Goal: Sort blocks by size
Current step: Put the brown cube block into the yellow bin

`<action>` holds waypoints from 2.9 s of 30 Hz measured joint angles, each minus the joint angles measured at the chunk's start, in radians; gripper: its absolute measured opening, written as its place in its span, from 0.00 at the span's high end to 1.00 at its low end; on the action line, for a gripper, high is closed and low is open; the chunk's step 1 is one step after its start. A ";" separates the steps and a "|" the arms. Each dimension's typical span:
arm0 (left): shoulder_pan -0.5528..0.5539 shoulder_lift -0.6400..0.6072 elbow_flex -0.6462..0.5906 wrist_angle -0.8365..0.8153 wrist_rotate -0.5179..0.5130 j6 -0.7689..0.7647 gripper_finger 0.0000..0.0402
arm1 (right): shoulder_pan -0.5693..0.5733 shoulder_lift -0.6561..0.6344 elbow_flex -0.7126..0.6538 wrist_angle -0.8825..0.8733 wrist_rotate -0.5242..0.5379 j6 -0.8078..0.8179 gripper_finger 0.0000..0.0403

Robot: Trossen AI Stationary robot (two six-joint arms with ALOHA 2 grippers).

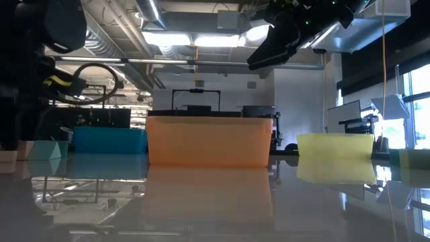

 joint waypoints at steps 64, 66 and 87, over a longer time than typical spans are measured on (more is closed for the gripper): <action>0.051 -0.040 0.062 -0.101 0.131 -0.053 0.47 | 0.000 0.000 -0.040 0.002 0.001 0.003 0.33; 0.040 -0.040 0.052 -0.106 0.144 -0.078 0.47 | 0.000 0.000 -0.040 0.003 0.001 0.003 0.33; -0.068 -0.042 -0.070 0.029 0.156 -0.083 0.62 | 0.000 0.000 -0.040 0.005 0.001 0.003 0.33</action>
